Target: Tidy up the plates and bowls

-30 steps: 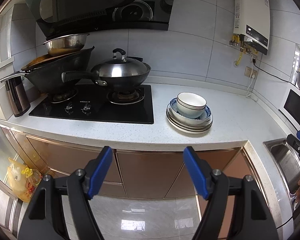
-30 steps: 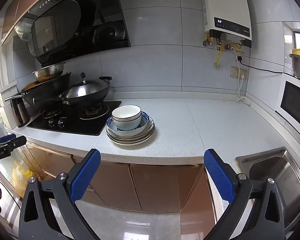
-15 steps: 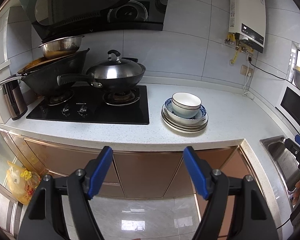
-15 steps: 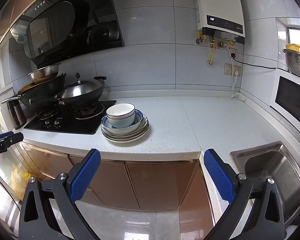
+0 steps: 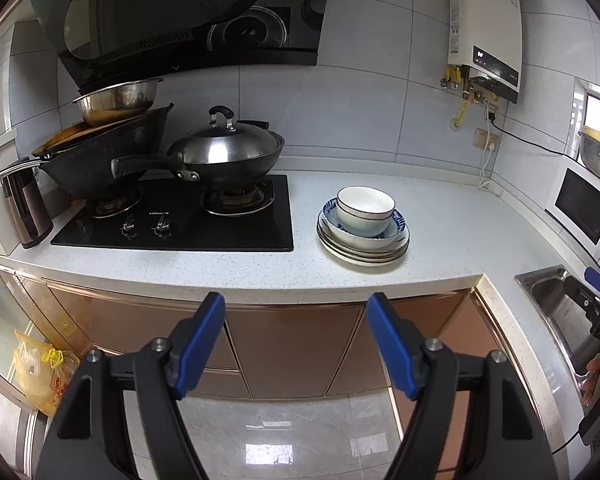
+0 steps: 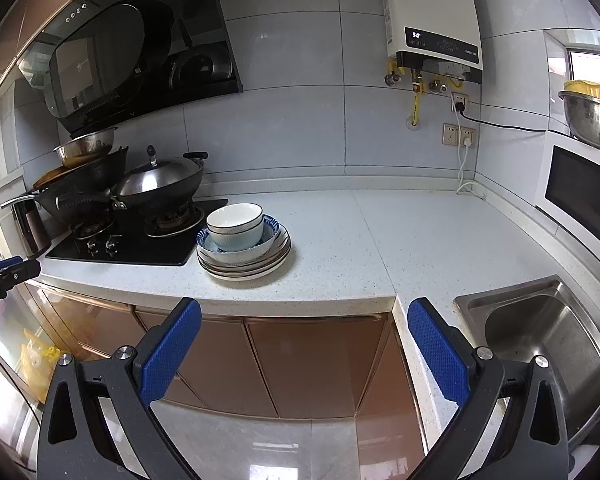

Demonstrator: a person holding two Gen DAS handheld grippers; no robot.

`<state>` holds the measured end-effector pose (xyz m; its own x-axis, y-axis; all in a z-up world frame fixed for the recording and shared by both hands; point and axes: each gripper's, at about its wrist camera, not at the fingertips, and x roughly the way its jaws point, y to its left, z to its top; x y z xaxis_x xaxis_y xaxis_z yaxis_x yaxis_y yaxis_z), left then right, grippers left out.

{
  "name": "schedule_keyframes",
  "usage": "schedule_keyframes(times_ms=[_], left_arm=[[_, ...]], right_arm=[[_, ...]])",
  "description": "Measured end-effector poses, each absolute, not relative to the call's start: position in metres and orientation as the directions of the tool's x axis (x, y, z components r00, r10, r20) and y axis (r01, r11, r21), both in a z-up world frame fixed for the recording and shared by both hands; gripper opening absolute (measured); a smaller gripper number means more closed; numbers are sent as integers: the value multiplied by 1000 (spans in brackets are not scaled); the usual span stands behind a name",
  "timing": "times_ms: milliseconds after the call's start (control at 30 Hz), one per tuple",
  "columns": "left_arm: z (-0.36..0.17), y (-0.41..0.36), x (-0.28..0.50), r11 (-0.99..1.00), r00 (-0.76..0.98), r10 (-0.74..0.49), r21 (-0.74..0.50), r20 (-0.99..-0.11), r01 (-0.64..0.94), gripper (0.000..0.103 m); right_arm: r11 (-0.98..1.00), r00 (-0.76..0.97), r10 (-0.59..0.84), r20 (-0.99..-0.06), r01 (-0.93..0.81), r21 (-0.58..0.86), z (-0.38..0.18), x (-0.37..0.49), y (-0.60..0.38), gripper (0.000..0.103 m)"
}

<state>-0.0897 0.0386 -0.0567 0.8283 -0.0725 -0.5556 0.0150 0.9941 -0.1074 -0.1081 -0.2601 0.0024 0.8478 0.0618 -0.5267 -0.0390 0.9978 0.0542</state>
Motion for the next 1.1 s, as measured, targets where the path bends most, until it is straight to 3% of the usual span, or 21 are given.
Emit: schedule_keyframes(times_ms=[1100], left_arm=[[-63, 54, -94, 990, 821, -23, -124, -571, -59, 73]], right_arm=[[994, 837, 104, -537, -97, 40, -3, -108, -244, 102]])
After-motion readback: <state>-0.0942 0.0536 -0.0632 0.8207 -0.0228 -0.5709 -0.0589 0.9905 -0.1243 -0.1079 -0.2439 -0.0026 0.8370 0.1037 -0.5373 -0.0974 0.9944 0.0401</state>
